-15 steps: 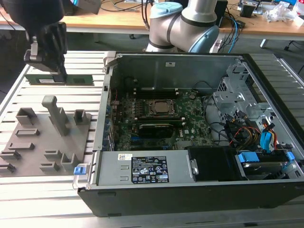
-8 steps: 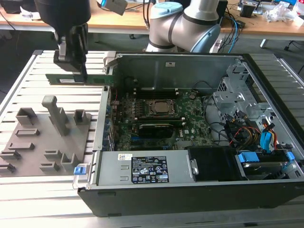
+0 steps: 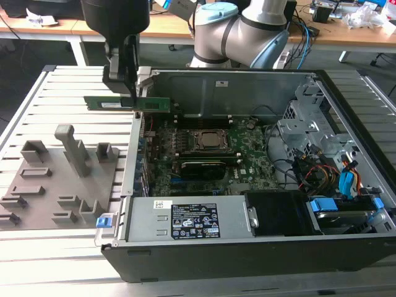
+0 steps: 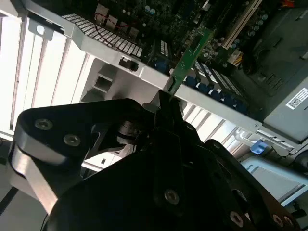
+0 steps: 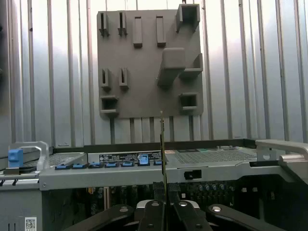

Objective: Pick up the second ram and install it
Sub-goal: 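Pick up the second ram and move it above second insertion slot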

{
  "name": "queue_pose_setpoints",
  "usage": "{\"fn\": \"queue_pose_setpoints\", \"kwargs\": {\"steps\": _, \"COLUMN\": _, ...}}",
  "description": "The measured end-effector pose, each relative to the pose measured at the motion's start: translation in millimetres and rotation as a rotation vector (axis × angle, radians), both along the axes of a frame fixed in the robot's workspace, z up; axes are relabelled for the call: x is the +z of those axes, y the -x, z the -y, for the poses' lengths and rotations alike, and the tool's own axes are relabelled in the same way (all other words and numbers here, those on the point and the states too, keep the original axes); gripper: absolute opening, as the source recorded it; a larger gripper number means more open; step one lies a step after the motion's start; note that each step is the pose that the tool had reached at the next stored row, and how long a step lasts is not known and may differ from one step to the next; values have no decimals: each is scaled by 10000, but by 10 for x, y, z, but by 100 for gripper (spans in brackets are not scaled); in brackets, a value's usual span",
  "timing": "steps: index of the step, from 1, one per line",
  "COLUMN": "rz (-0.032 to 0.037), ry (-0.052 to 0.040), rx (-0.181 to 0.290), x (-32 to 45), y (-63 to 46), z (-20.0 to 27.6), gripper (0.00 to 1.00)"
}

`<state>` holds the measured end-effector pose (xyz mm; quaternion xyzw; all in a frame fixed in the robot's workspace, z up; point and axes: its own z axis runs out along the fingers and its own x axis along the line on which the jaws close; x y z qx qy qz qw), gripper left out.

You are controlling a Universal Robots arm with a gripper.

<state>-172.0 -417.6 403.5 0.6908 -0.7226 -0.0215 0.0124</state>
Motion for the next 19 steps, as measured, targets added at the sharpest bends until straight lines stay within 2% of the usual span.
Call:
{"fn": "queue_pose_setpoints", "kwargs": {"steps": 5, "rz": -60, "ry": -1, "rx": -1, "x": 0, "y": -323, "z": 0, "gripper": 14}}
{"fn": "queue_pose_setpoints", "kwargs": {"steps": 8, "rz": -107, "ry": 1, "rx": 0, "x": 1, "y": -562, "z": 0, "gripper": 14}}
{"fn": "queue_pose_setpoints", "kwargs": {"steps": 11, "rz": -128, "ry": 1, "rx": 1, "x": 1, "y": -671, "z": 0, "gripper": 14}}
{"fn": "queue_pose_setpoints", "kwargs": {"steps": 17, "rz": -178, "ry": 1, "rx": -1, "x": 0, "y": -1010, "z": 0, "gripper": 14}}
{"fn": "queue_pose_setpoints", "kwargs": {"steps": 19, "rz": -183, "ry": 1, "rx": 0, "x": 0, "y": -1056, "z": 0, "gripper": 14}}
